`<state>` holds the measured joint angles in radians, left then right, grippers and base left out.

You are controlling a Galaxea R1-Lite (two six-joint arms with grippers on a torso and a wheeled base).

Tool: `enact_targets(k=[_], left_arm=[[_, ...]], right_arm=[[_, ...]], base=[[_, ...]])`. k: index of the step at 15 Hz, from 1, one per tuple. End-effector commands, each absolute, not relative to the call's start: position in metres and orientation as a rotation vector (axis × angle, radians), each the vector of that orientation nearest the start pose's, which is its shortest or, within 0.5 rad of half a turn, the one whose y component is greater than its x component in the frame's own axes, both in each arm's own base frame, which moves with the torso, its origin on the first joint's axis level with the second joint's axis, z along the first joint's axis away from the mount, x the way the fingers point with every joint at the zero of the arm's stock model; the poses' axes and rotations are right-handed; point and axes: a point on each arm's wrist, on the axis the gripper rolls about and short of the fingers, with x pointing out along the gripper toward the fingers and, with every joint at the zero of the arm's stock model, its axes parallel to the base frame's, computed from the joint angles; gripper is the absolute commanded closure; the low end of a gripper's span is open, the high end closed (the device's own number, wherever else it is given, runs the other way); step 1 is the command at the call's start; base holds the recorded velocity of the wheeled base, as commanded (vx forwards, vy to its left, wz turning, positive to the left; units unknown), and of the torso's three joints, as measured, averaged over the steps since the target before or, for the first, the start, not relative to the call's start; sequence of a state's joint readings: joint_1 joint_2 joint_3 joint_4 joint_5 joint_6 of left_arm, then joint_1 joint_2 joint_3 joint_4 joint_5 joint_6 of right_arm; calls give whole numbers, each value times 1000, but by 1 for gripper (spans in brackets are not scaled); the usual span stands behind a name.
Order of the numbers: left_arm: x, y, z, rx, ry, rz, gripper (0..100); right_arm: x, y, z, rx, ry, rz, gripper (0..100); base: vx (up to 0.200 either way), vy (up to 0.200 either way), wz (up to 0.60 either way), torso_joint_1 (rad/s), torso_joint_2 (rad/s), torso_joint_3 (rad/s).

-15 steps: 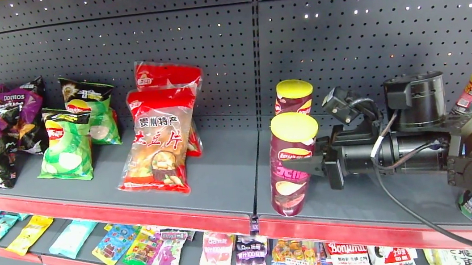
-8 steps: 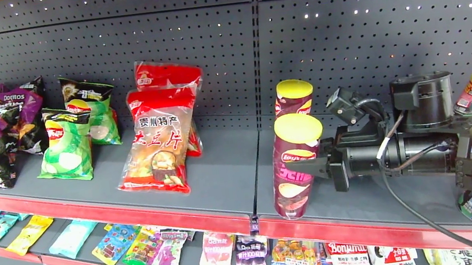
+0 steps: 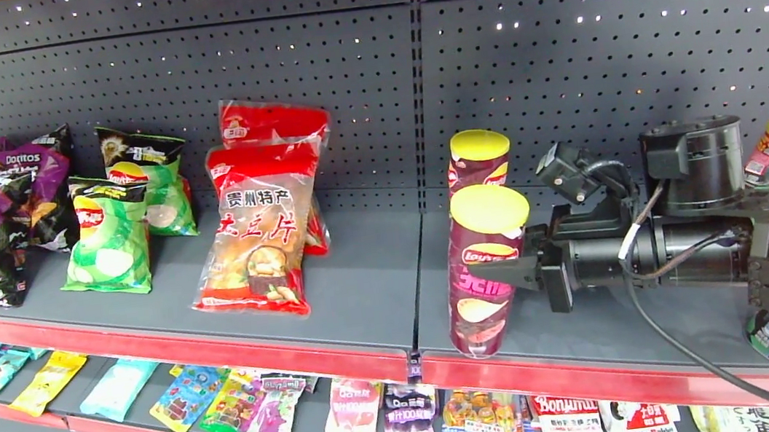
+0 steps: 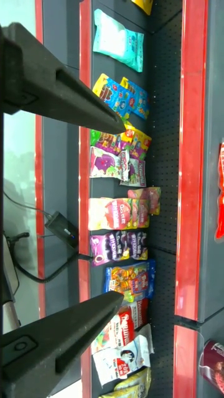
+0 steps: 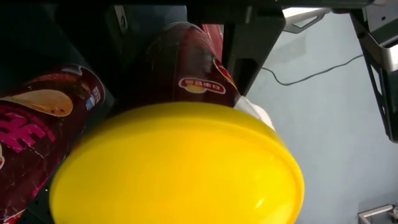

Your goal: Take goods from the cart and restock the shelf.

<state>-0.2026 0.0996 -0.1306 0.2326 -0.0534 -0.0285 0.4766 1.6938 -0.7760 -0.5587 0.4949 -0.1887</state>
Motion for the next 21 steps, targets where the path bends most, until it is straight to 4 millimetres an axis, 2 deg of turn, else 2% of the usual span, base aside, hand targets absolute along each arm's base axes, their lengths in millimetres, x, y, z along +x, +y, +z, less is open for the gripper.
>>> enact_targets(k=[1, 5, 6, 12, 16, 21], left_arm=[[-25, 4, 90, -14, 208, -252, 0], [-25, 4, 90, -12, 208, -252, 0], [-25, 4, 90, -12, 208, -252, 0], [-25, 4, 90, -2, 206, -254, 0], [-25, 4, 90, -2, 206, -254, 0], [-25, 4, 90, 0, 206, -255, 0]], right_arm=[[255, 144, 168, -169, 289, 994, 100], [254, 143, 167, -170, 292, 993, 100], [254, 143, 167, -168, 293, 993, 0], [254, 138, 169, -166, 288, 965, 0], [236, 113, 170, -156, 297, 910, 0], [201, 88, 164, -140, 320, 867, 0]], base=[[0, 0, 0, 0, 0, 0], [0, 0, 0, 0, 0, 0], [0, 0, 0, 0, 0, 0], [0, 0, 0, 0, 0, 0], [0, 0, 0, 0, 0, 0], [0, 0, 0, 0, 0, 0]])
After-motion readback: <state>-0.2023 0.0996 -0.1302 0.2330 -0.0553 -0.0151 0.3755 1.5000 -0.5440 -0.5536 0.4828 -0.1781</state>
